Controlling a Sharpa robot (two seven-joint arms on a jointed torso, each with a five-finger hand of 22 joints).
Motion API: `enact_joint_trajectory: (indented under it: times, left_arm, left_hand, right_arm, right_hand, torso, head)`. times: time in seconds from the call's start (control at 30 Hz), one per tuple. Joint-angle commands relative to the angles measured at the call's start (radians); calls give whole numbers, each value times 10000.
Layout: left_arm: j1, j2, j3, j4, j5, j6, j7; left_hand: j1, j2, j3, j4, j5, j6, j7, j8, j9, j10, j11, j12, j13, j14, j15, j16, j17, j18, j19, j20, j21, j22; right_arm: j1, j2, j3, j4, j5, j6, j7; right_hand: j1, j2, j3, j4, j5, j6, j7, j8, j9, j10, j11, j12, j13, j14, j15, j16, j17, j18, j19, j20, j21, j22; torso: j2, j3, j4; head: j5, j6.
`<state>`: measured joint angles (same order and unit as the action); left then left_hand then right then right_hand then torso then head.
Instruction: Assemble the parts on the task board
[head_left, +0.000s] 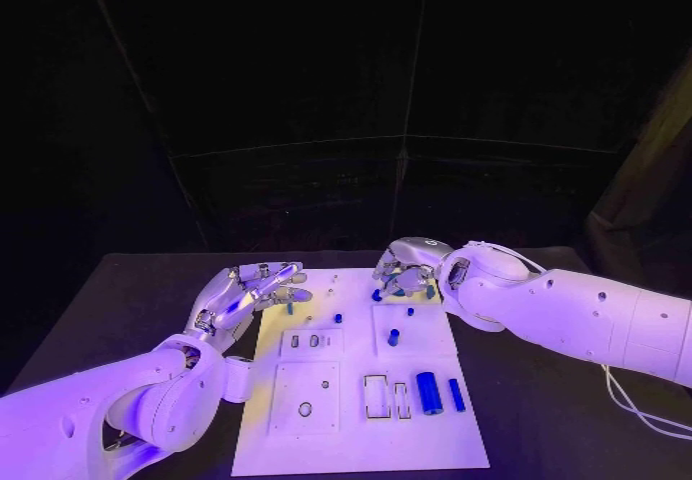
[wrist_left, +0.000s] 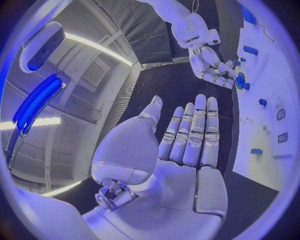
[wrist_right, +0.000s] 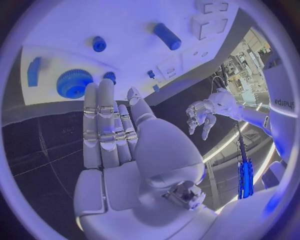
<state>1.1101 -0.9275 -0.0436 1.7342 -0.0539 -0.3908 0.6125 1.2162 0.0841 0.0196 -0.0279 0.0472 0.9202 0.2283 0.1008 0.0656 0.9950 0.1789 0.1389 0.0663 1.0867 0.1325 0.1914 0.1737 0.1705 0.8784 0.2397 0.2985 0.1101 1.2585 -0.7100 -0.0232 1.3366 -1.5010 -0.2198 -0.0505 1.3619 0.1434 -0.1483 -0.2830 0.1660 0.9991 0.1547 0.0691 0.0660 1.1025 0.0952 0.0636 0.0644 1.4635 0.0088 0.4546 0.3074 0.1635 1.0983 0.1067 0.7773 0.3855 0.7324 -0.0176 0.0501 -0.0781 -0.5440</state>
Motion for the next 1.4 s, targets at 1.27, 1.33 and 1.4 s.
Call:
enact_joint_trajectory:
  times: [1.27,1.33,1.4]
  left_arm:
    - [69,-106,12,46,-91,585,-231]
    - [71,-108,12,43,-91,583,-234]
    - [71,-111,12,43,-91,580,-243]
  left_hand:
    - [-34,103,-62,11,59,-165,236,-152,-5,-207,140,-156,-16,-78,62,-157,50,125,-2,89,-116,-88]
    - [-34,103,-62,11,59,-165,236,-152,-5,-207,140,-156,-16,-78,62,-157,50,125,-2,89,-116,-88]
    - [-27,116,-55,9,60,-165,233,-151,-3,-209,139,-156,-15,-75,62,-159,53,125,0,90,-117,-90]
  right_arm:
    - [45,574,12,-498,-1427,1167,-598]
    - [45,566,12,-477,-1426,1078,-549]
    - [45,546,11,-440,-1424,713,-455]
  right_hand:
    - [-104,688,824,-65,-758,196,31,-5,13,298,-8,72,-13,177,-57,3672,2843,-216,471,40,3723,4005]
    - [-74,701,913,-66,-804,277,21,11,18,399,-30,82,-11,187,-69,3913,3064,-248,562,32,3891,4233]
    - [-34,758,1033,-68,-842,378,15,33,26,511,-52,95,-9,155,-85,4004,3113,-254,568,19,3974,4315]
  torso:
    - [421,-29,110]
    - [426,-33,111]
    - [428,-33,108]
  head:
    - [-57,-99]
    - [-69,-110]
    - [-69,-124]
